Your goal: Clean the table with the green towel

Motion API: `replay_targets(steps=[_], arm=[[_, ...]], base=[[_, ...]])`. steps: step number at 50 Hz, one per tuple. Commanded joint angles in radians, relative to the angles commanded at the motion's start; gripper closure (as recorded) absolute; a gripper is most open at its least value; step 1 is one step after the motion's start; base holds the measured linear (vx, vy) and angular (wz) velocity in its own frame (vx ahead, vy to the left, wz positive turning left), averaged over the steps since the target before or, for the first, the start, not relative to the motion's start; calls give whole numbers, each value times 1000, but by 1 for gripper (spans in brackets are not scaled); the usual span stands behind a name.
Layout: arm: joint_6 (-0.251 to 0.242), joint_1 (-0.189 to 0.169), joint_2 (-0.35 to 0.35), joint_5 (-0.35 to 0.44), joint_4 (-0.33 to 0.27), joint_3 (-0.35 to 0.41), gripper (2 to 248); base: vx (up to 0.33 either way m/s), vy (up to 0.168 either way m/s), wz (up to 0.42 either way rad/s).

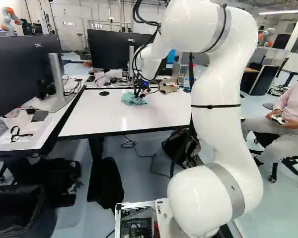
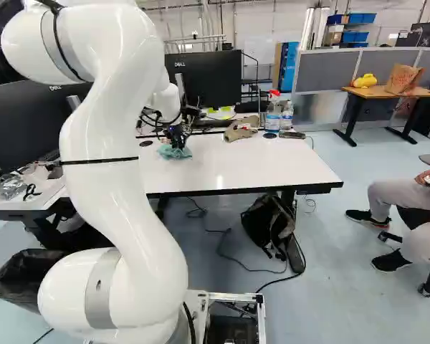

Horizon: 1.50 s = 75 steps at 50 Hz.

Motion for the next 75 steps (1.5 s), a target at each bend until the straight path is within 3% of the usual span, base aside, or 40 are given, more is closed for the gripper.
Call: replay_targets(steps=[19, 45, 56, 75], arm=[[0, 10, -80, 0, 0, -110, 209], [0, 58, -163, 0, 0, -228, 209], [0, 77, -144, 0, 0, -203, 209], [0, 79, -24, 0, 0, -83, 209]], base=[[0, 0, 0], [0, 0, 0], [0, 0, 0], [0, 0, 0]])
